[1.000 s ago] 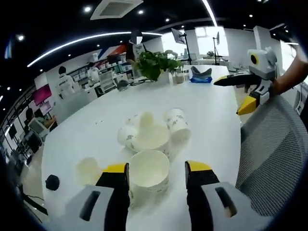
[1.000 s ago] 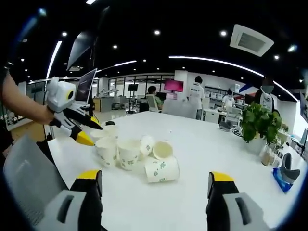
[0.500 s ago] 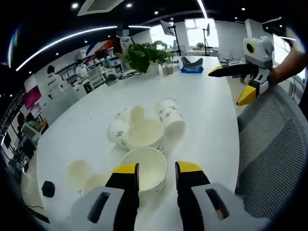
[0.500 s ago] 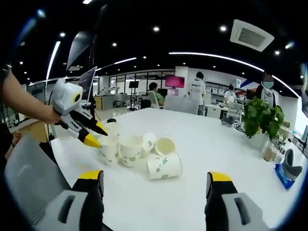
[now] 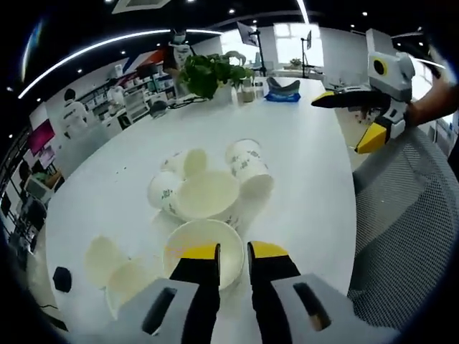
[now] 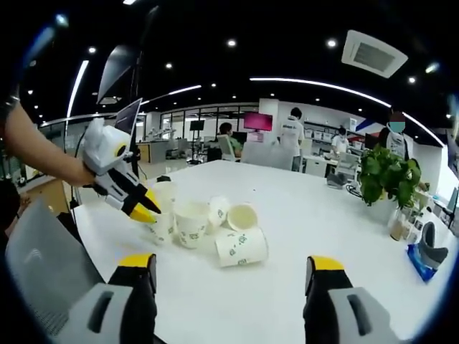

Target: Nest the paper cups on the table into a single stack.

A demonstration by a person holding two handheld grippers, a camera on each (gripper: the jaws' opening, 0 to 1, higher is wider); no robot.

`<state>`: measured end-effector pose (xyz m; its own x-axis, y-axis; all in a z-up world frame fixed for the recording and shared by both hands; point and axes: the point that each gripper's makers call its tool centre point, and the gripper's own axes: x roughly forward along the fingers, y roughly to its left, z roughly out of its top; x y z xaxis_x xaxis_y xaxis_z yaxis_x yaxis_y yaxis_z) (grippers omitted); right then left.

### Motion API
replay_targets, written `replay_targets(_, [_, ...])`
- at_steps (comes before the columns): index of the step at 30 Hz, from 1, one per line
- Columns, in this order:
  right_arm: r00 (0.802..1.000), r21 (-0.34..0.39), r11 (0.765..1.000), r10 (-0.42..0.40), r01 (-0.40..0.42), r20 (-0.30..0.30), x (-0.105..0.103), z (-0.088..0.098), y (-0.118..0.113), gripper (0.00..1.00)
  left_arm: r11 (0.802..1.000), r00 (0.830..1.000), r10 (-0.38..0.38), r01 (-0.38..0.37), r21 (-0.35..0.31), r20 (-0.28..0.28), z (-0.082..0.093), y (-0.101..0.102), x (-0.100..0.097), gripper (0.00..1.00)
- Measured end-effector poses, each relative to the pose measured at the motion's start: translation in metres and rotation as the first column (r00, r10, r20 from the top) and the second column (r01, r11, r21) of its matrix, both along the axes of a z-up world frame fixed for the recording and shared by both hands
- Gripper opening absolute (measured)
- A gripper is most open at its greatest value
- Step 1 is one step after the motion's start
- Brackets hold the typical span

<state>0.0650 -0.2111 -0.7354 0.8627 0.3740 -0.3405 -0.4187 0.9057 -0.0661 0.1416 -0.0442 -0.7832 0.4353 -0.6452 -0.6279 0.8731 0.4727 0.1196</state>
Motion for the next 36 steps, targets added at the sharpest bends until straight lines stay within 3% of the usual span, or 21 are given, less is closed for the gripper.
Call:
replay_targets(6, [1.0, -0.001, 1.0, -0.002, 0.002, 0.002, 0.0, 0.0, 0.0, 0.85, 1.0, 1.0, 0.011, -0.011, 0.013, -0.02, -0.001, 0.0, -0.001, 0.02])
replay_targets(22, [1.0, -0.004, 1.0, -0.001, 0.001, -0.001, 0.0, -0.001, -0.001, 0.84, 1.0, 1.0, -0.008, 0.008, 0.008, 0.013, 0.008, 0.0, -0.011, 0.0])
replay_targets(36, [1.0, 0.004, 1.0, 0.002, -0.002, -0.003, 0.001, -0.003, -0.002, 0.84, 0.996, 0.996, -0.09, 0.089, 0.028, 0.015, 0.005, -0.024, -0.053, 0.0])
